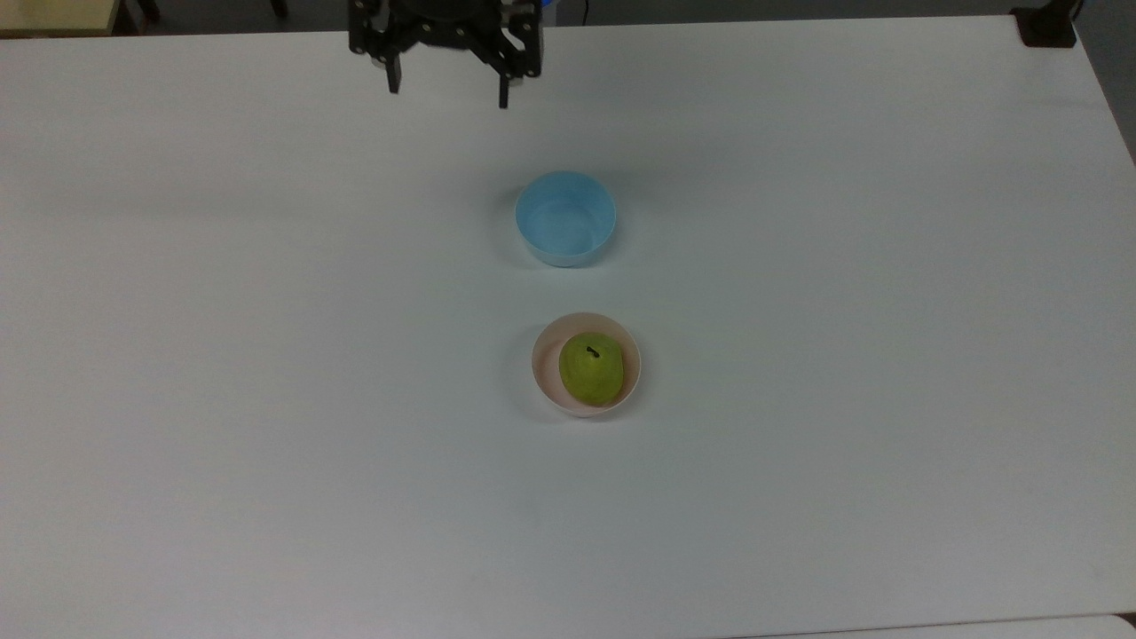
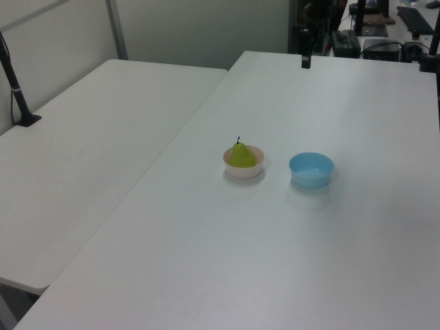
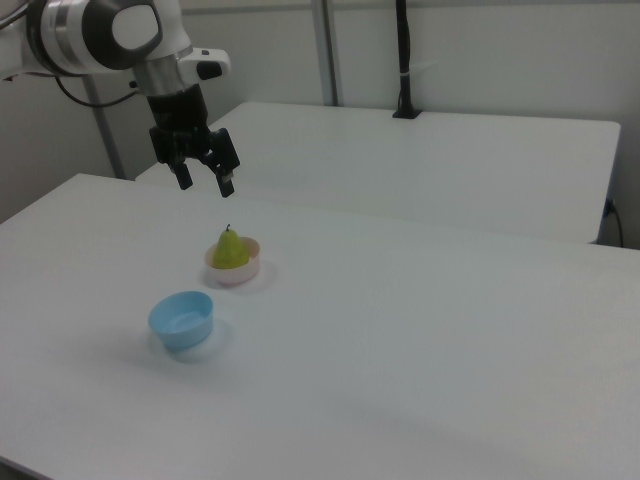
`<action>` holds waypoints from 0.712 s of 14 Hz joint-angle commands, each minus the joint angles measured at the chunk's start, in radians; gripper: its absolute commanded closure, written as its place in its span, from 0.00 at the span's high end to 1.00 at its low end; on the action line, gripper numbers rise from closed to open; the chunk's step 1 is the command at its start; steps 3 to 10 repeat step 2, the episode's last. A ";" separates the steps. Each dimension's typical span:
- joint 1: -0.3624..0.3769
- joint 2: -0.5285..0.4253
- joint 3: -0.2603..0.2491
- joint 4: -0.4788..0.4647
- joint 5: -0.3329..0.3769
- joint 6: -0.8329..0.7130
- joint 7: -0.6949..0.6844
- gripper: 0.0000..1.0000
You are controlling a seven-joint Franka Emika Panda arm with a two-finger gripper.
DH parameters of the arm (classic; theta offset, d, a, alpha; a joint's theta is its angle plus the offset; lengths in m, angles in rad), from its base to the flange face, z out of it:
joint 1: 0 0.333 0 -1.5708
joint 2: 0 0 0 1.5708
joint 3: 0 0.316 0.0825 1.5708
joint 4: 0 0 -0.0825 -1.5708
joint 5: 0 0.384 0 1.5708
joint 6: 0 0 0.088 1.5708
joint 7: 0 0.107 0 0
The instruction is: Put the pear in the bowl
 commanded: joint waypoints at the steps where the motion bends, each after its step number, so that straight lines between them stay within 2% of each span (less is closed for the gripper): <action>1: -0.036 -0.062 0.012 -0.048 0.015 -0.030 -0.042 1.00; 10: -0.035 -0.062 0.012 -0.048 0.015 -0.031 -0.043 1.00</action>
